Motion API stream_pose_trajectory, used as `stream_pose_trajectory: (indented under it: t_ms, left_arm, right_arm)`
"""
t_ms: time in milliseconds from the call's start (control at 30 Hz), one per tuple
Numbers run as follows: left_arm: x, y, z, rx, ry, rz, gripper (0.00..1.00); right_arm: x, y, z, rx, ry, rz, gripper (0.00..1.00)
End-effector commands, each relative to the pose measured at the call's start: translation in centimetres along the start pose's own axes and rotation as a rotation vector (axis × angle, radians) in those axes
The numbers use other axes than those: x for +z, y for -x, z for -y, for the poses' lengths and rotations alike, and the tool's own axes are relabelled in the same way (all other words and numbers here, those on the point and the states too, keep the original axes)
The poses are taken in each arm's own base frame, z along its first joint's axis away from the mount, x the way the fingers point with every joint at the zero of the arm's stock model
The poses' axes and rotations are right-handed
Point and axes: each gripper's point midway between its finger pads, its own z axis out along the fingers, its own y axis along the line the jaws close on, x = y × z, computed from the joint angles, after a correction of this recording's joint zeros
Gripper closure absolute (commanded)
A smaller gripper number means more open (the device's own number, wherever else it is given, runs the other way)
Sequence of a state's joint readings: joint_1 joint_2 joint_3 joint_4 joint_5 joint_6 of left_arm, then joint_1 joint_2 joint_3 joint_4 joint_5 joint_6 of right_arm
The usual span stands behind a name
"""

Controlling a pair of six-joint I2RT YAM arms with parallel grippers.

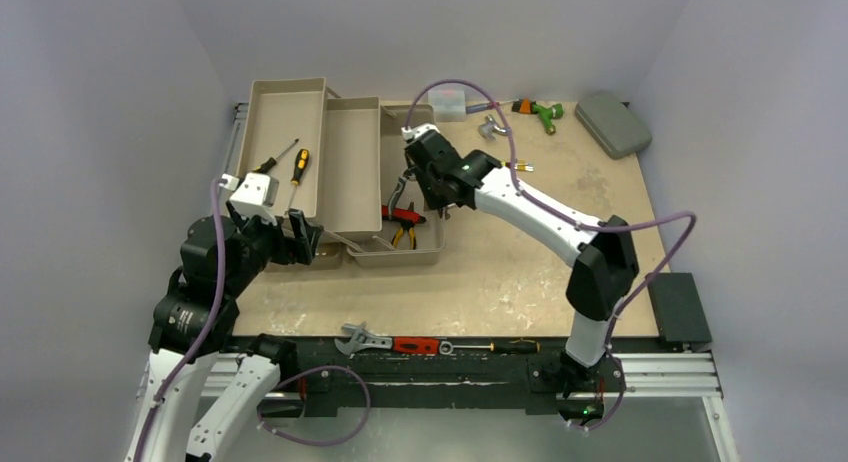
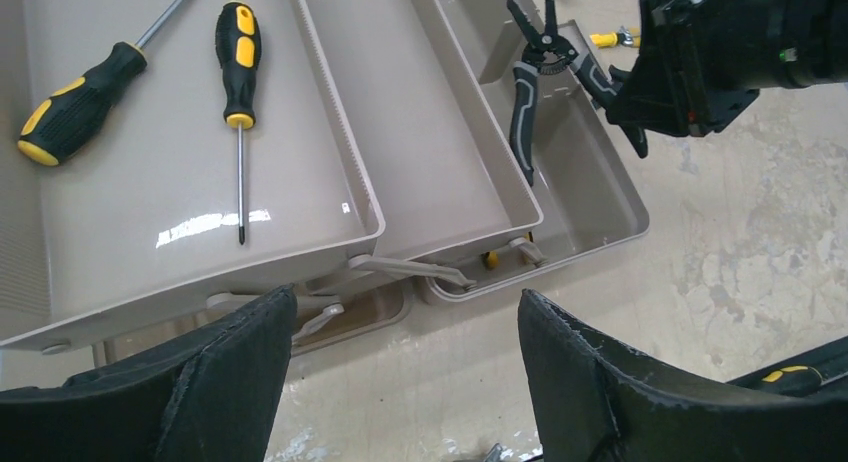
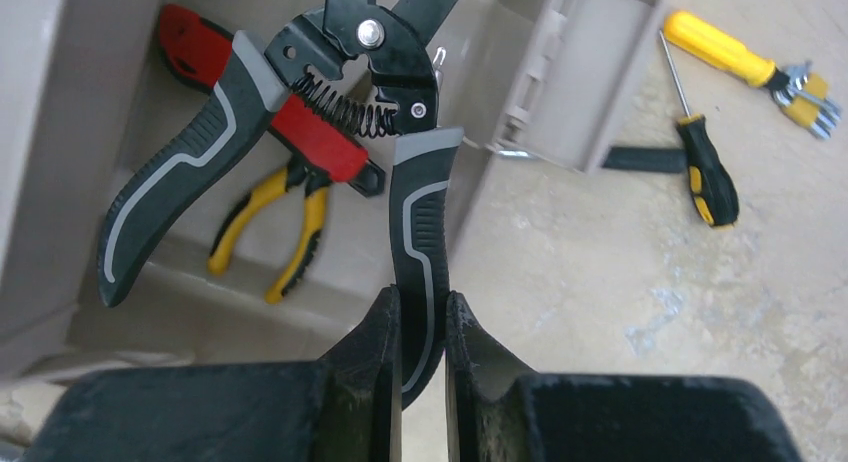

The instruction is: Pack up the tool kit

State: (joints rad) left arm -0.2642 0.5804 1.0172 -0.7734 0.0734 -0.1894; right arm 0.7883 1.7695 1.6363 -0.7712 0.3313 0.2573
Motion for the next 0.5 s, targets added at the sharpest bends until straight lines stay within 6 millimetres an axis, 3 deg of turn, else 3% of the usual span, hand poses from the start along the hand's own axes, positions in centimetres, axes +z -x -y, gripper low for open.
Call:
stream_pose_trajectory:
  t_ms: [0,167,467]
  left_arm:
    - [0.4,0.7,-0.8,0.010,0.038,0.062,0.22]
    - [0.6,0.3,-0.5,0.003,0.023,0.043,0.22]
    - [0.8,-0.2,-0.2,-0.005,0.005,0.023,0.23]
  right_arm:
    - [0.5,2.6,-2.1,-0.033,-0.039,0.049,1.00]
    - [2.7,4.0,-4.7,-0.062,-0.028,0.049,1.00]
    - [5.3,7.0,-7.4,-0.061,0.032,0.121,1.00]
